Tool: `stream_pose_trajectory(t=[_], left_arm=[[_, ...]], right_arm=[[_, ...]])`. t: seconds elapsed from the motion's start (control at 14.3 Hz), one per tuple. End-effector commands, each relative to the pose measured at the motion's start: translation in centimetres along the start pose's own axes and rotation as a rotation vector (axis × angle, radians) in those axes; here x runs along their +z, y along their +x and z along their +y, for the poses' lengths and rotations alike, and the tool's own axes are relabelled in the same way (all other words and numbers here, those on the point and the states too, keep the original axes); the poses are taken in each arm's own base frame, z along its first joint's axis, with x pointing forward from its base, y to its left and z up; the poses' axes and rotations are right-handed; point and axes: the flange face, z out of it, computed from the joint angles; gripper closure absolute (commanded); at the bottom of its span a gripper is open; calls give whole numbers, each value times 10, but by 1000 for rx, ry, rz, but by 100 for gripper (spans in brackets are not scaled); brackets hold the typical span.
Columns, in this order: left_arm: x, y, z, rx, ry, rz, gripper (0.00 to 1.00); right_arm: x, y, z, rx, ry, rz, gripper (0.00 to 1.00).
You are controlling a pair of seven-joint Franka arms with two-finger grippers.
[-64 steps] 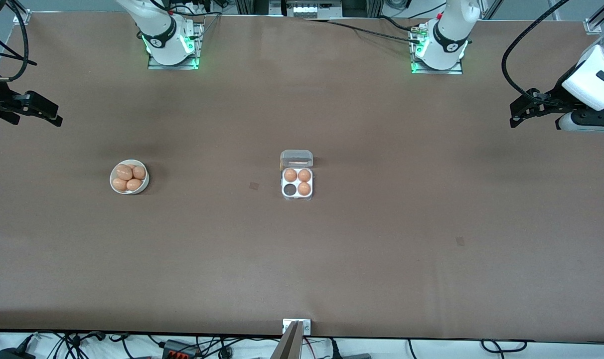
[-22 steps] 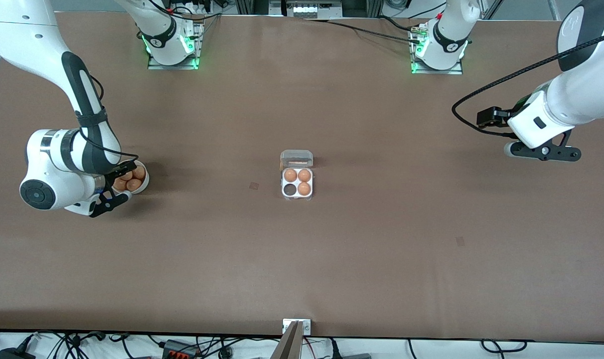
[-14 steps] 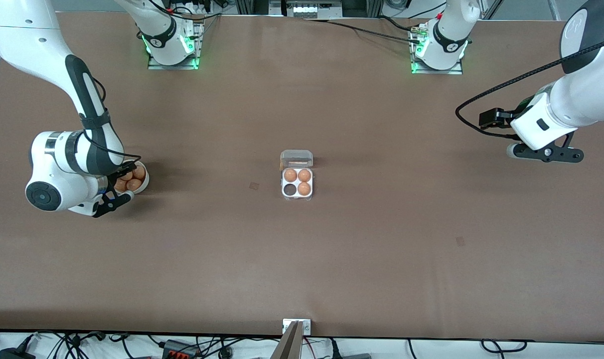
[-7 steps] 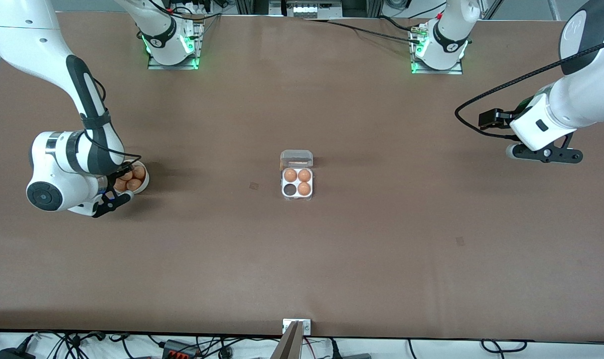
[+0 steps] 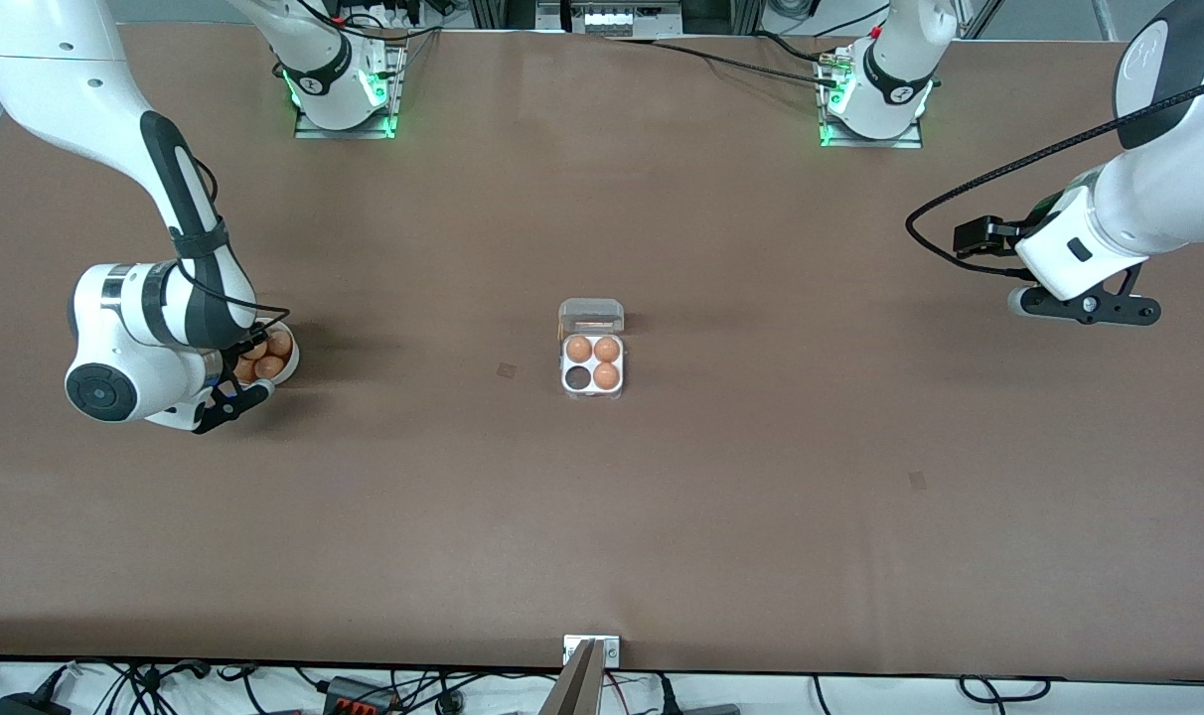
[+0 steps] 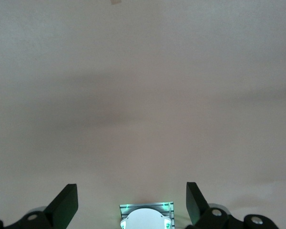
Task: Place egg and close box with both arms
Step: 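Lower the right gripper into the bowl and grasp one brown egg, then lift the egg with the right gripper and carry it toward the carton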
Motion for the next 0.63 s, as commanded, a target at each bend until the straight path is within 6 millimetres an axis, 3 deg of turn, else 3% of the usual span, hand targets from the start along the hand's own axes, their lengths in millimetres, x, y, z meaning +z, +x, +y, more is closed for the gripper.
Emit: stream_pose_trajectory(t=[0.0,0.28,0.56], left_arm=[[-6,0,1,21,6,10,0],[-6,0,1,20,6,10,0],[-6,0,0,18,6,8,0]], right_arm=[[-4,0,-2,-5,-3,-11,73],[-23,-8,1,3,-1,18,81],[-76,-16,-9,32,36,106,85]])
